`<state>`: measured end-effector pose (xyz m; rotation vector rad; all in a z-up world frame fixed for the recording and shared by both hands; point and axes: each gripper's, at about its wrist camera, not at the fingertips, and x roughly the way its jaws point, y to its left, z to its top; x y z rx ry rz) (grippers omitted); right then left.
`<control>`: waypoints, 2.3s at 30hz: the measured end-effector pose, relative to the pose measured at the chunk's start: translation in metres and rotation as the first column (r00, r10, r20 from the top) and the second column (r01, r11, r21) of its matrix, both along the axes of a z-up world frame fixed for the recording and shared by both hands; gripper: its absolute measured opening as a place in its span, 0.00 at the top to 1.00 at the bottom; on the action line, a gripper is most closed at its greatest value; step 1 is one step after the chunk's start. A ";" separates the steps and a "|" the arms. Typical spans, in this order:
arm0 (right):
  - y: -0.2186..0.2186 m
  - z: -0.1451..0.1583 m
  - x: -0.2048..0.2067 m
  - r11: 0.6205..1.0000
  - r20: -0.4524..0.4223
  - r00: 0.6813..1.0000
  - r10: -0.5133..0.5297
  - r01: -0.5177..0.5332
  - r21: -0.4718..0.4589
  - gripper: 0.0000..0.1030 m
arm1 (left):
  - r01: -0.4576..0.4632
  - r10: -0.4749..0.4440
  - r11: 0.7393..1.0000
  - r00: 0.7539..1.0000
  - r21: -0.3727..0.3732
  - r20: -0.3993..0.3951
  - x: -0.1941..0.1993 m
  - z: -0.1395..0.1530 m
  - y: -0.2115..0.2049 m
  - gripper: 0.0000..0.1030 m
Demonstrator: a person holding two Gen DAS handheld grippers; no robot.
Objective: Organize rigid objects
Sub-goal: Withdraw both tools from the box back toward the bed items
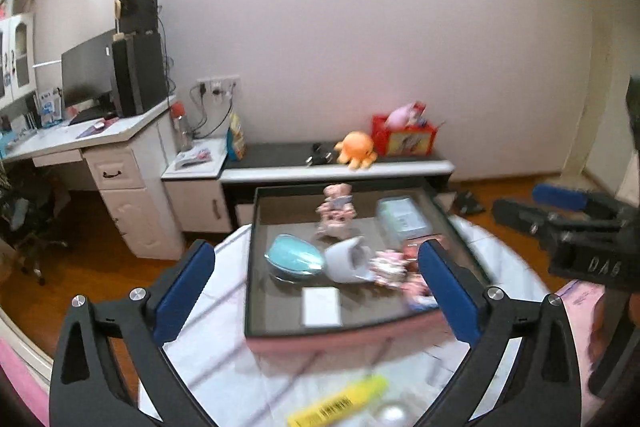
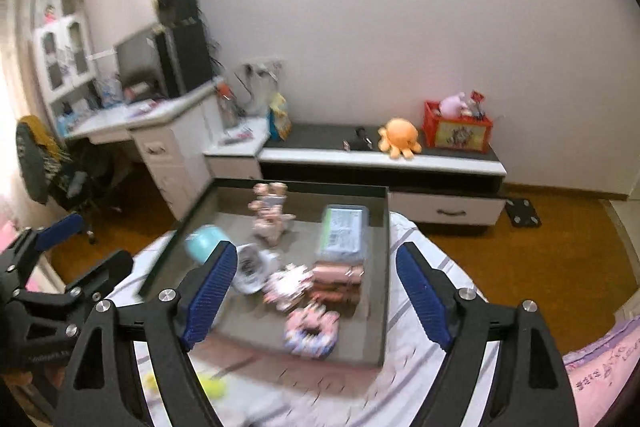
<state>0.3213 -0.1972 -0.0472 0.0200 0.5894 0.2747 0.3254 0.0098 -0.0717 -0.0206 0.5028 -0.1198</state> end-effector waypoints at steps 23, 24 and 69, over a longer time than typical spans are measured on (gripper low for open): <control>-0.005 0.008 -0.247 0.985 0.386 0.907 -0.170 0.157 0.066 0.00 | -0.085 0.068 0.996 0.950 0.042 0.304 -0.234 0.023 -0.007 0.00; -0.005 0.009 -0.249 0.985 0.388 0.905 -0.173 0.160 0.066 0.00 | -0.084 0.068 0.996 0.950 0.040 0.306 -0.238 0.024 -0.005 0.00; 0.017 -0.141 -0.156 0.990 -0.095 0.989 -0.115 0.106 -0.092 0.00 | -0.049 0.053 0.997 0.997 0.067 -0.048 -0.181 -0.087 0.008 0.00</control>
